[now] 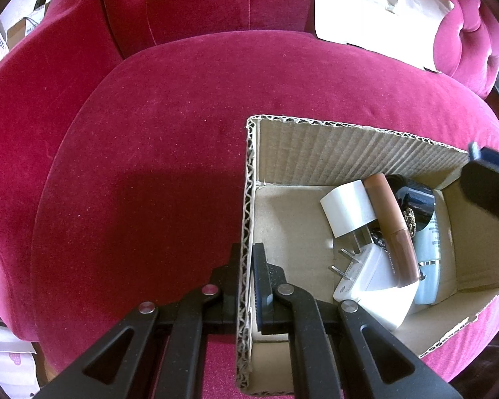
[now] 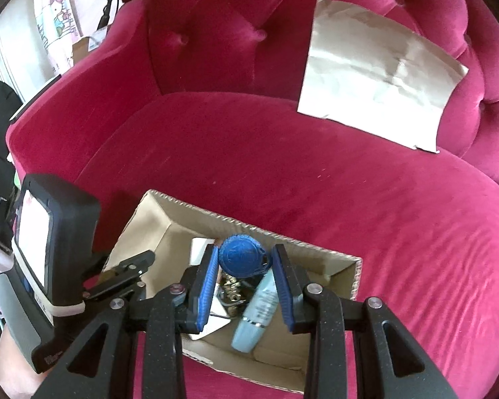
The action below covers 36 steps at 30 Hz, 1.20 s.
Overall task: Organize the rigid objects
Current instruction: 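Open the right gripper to drop the blue fob into the box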
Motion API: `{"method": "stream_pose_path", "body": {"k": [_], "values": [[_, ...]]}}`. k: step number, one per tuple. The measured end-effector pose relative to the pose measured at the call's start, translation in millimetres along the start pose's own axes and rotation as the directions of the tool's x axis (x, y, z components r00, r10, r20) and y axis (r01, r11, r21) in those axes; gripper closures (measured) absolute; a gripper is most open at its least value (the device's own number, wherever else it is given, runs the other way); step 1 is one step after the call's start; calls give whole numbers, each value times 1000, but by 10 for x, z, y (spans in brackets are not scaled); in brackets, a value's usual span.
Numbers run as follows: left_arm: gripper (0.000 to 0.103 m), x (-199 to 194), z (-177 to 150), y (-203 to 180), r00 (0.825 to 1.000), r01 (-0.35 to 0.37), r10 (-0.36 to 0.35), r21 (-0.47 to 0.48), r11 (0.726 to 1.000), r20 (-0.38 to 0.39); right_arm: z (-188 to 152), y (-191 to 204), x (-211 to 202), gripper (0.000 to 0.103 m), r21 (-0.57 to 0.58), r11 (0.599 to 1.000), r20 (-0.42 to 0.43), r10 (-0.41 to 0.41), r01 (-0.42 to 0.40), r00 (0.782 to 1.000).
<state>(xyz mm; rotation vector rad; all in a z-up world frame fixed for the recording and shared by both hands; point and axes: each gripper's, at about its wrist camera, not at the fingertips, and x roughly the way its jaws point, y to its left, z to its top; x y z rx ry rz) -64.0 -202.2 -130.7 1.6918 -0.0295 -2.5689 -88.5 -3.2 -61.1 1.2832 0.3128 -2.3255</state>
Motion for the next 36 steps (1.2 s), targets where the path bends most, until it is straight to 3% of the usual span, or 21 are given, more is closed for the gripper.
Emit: {"method": "stream_pose_path", "body": {"k": [10, 25, 28, 30, 36], "values": [[98, -28, 10, -23, 1000, 3, -3, 1, 1000, 1, -32, 167, 209, 68, -30, 999, -47, 44, -46, 998], [98, -57, -13, -18, 1000, 5, -5, 0, 1000, 2, -19, 153, 259, 67, -31, 997, -50, 73, -75, 996], [98, -56, -14, -12, 1000, 4, -4, 0, 1000, 1, -17, 132, 255, 49, -28, 998, -32, 63, -64, 998], [98, -60, -13, -14, 1000, 5, -5, -1, 1000, 1, -17, 112, 254, 28, -31, 999, -20, 28, -29, 999], [98, -70, -10, -28, 1000, 7, -7, -2, 1000, 0, 3, 29, 256, 2, -27, 999, -10, -34, 34, 999]]}}
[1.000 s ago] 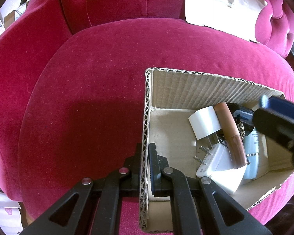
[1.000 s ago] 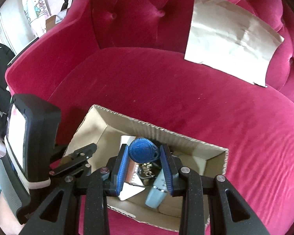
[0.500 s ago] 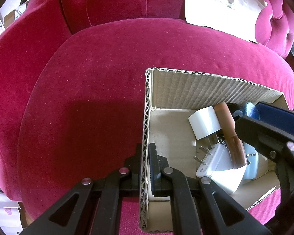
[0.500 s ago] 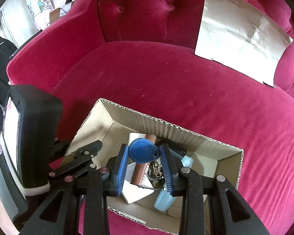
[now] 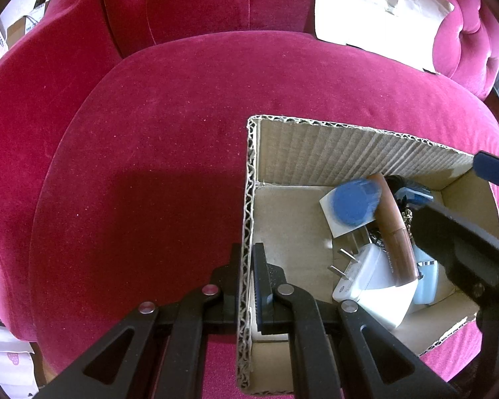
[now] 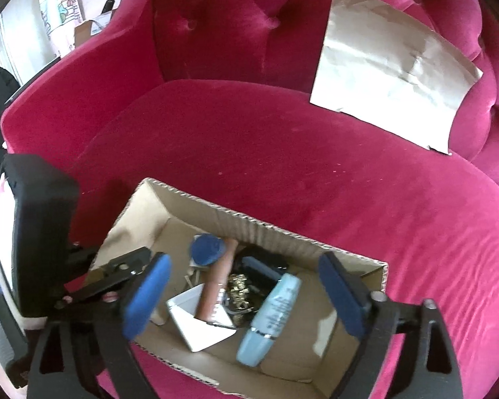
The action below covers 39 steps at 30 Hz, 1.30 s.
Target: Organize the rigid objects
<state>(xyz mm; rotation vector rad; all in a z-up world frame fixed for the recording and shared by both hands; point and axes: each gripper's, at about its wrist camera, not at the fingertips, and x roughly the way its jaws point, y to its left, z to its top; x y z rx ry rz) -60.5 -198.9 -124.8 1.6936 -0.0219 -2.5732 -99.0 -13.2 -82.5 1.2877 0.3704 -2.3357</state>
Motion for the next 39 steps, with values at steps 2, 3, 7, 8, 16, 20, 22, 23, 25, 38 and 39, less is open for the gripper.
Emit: {"method": "stream_pose_path", "body": {"k": [2, 3, 7, 8, 16, 20, 22, 23, 25, 38, 39], "values": [[98, -7, 0, -17, 1000, -1, 1, 1, 1000, 0, -6, -23, 30, 0, 0, 1000, -10, -8, 8, 1000], [98, -9, -2, -20, 1000, 0, 0, 0, 1000, 0, -9, -34, 48, 0, -1, 1000, -18, -13, 13, 1000], [98, 21, 30, -43, 1000, 0, 0, 0, 1000, -1, -4, -76, 77, 0, 4, 1000, -28, -18, 18, 999], [98, 22, 29, -38, 1000, 0, 0, 0, 1000, 0, -6, -86, 67, 0, 6, 1000, -25, -17, 18, 1000], [98, 24, 29, -20, 1000, 1, -1, 0, 1000, -2, -15, -132, 46, 0, 22, 1000, -22, -18, 18, 1000], [98, 26, 39, -26, 1000, 2, -2, -1, 1000, -2, -15, -144, 17, 0, 23, 999, -15, -23, 23, 1000], [98, 30, 53, -46, 1000, 2, -2, 0, 1000, -4, -15, -152, 21, 0, 24, 999, -18, -28, 29, 999], [98, 32, 59, -50, 1000, 1, -1, 1, 1000, -5, -30, -160, 4, 0, 27, 999, -20, -32, 33, 999], [98, 21, 72, -72, 1000, 1, -1, 3, 1000, -3, -36, -174, 0, 0, 31, 999, -26, -36, 37, 999], [11, -246, 161, -324, 999, -14, 14, 8, 1000, 51, -114, -403, -170, 0, 145, 988, -30, -40, 44, 999], [8, -261, 156, -370, 998, -12, 11, 10, 1000, 57, -124, -424, -200, 0, 153, 987, -35, -41, 46, 999]]}}
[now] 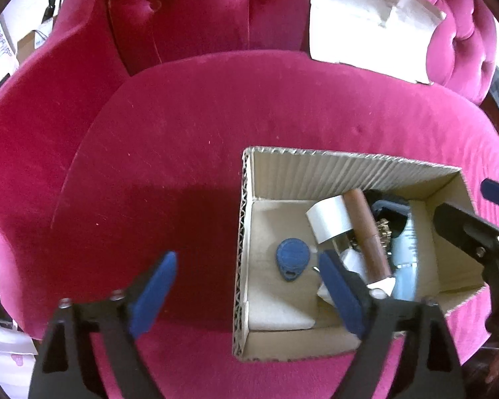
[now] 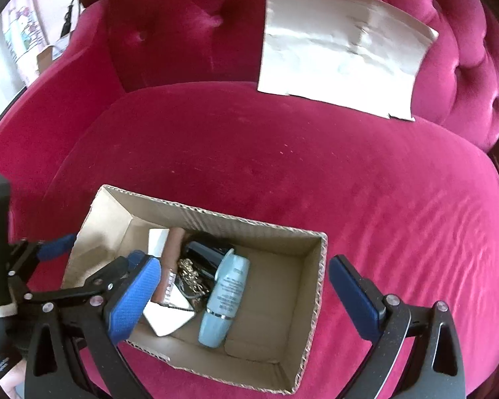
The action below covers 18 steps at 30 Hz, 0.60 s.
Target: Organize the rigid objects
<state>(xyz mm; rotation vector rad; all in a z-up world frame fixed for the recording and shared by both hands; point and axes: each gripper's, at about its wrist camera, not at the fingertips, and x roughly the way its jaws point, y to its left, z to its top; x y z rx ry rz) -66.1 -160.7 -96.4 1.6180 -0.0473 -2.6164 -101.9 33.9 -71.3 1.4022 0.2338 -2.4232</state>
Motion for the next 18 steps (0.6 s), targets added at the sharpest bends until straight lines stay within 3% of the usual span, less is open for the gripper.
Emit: {"method": "stream_pose_path", "body": {"k": [2, 8, 14, 18], "values": [[0, -64, -11, -50, 1000, 0, 0, 6, 1000, 6, 2, -40, -57, 0, 13, 1000, -2, -19, 19, 1000], [0, -331, -83, -249, 1000, 21, -21, 20, 1000, 15, -57, -95, -304, 0, 41, 998, -2, -47, 47, 999], [0, -691, -150, -537, 998, -32, 28, 74, 997, 57, -205, -99, -692, 0, 64, 997, 8, -52, 51, 999], [0, -997, -226, -631, 997, 14, -19, 66, 998, 79, -309, -86, -904, 0, 71, 996, 19, -58, 56, 998]]}}
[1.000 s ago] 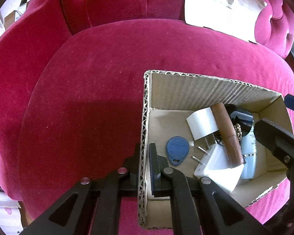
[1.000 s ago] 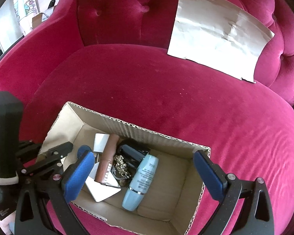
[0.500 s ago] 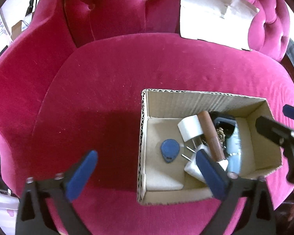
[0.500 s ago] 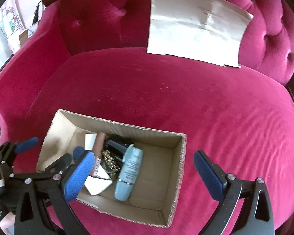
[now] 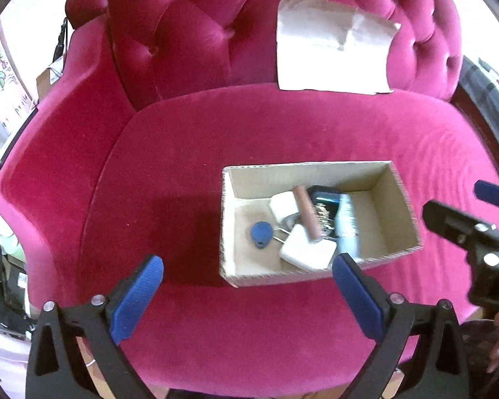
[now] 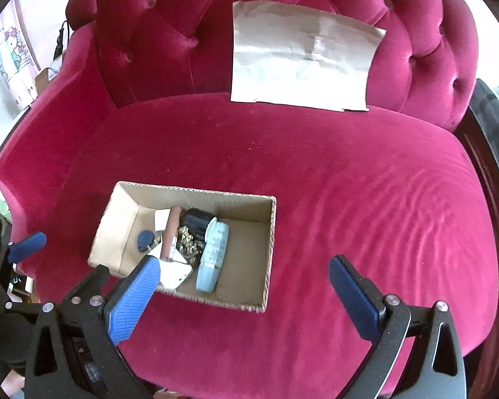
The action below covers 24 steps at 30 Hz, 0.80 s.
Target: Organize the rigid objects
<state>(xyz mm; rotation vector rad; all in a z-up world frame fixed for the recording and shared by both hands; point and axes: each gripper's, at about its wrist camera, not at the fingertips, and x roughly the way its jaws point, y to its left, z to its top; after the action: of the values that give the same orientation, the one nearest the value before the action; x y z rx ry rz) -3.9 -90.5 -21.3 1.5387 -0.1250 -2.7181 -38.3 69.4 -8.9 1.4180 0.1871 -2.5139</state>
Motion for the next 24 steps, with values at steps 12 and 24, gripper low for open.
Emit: {"method": "stream_pose_path", "body": {"k": [12, 24], "values": [[0, -518, -237, 63, 999, 39, -39, -3, 999, 7, -242, 7, -496, 0, 42, 999, 15, -3, 2, 1000], [0, -737, -262, 105, 998, 56, -56, -9, 998, 32, -315, 47, -686, 0, 41, 999, 30, -2, 1, 1000]]}}
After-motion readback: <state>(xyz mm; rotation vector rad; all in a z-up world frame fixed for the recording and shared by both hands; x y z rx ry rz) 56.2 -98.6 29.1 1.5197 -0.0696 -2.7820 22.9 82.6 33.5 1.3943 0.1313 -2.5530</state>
